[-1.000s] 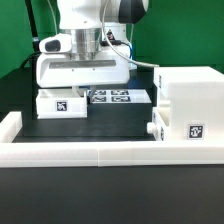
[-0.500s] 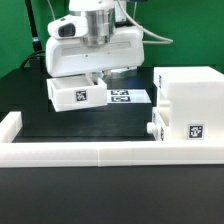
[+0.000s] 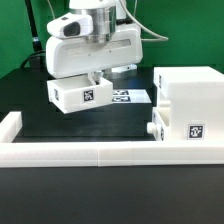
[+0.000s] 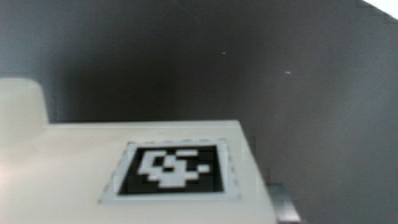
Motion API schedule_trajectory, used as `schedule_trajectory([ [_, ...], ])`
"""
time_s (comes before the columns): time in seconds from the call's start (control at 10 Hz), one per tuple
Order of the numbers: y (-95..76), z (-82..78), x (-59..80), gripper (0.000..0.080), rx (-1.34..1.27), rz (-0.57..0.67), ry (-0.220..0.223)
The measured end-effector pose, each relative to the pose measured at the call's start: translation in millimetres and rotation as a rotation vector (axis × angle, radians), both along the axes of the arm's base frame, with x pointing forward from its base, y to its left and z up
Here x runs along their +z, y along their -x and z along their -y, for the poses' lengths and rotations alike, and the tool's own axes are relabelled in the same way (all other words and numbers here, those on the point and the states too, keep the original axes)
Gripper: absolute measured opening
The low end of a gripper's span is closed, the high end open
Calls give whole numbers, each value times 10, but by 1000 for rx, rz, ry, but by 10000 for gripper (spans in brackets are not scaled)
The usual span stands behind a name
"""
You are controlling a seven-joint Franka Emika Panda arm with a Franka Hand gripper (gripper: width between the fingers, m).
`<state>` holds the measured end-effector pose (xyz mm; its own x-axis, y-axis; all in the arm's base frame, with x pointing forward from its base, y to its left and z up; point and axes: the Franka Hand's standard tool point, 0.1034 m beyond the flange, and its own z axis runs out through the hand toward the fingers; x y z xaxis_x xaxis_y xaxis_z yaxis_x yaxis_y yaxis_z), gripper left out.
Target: Assemble drawer
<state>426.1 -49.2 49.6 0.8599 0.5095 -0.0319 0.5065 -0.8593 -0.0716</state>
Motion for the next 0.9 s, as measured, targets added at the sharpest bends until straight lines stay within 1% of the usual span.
schedule_trajectory([
  [0.3,-179,9,74,42,289,29,-5],
  [0.6,-417,10,137,42,518,31,3],
  [0.7,-433,16,139,42,581,35,4],
  [0.9,-412,36,127,43,697,32,1],
])
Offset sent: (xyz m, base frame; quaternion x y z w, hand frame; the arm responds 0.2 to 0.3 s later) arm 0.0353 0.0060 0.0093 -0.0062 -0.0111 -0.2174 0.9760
